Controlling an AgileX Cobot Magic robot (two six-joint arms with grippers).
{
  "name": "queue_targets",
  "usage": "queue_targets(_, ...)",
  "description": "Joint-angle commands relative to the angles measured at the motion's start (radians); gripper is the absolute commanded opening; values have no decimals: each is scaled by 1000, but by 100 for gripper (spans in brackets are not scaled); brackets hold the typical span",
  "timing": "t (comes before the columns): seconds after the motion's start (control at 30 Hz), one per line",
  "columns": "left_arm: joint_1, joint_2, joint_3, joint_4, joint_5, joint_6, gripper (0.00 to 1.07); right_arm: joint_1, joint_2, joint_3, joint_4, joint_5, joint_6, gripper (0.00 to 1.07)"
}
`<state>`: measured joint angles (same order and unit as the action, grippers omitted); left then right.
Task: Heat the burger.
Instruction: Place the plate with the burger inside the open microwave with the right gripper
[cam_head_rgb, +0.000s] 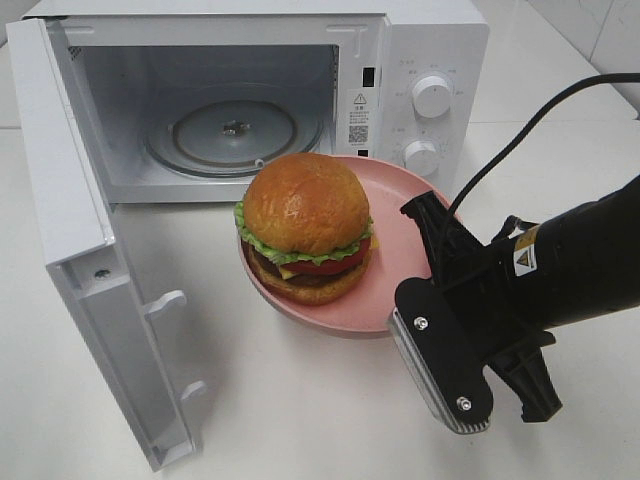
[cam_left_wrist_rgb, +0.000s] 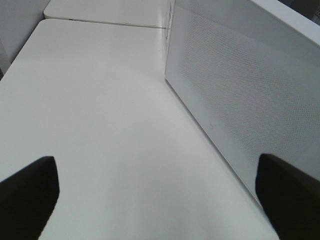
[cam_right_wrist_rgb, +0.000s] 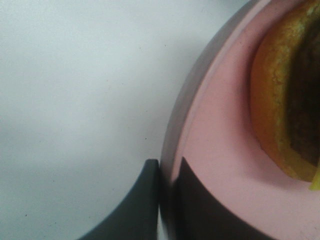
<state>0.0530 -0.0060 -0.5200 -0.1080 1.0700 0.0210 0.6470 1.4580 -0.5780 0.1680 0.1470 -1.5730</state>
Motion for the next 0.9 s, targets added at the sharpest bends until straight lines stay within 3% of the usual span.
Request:
queue_targets(0.03, -6, -4, 3, -8, 3, 0, 100, -5, -11, -9, -6, -57, -2, 0)
queue_targets(0.4, -6, -4, 3, -8, 3, 0, 100, -5, 30, -39, -8, -91, 2, 0)
queue_targets(0.9, -6, -4, 3, -8, 3, 0, 100, -3, 163, -211, -216, -73, 194, 0)
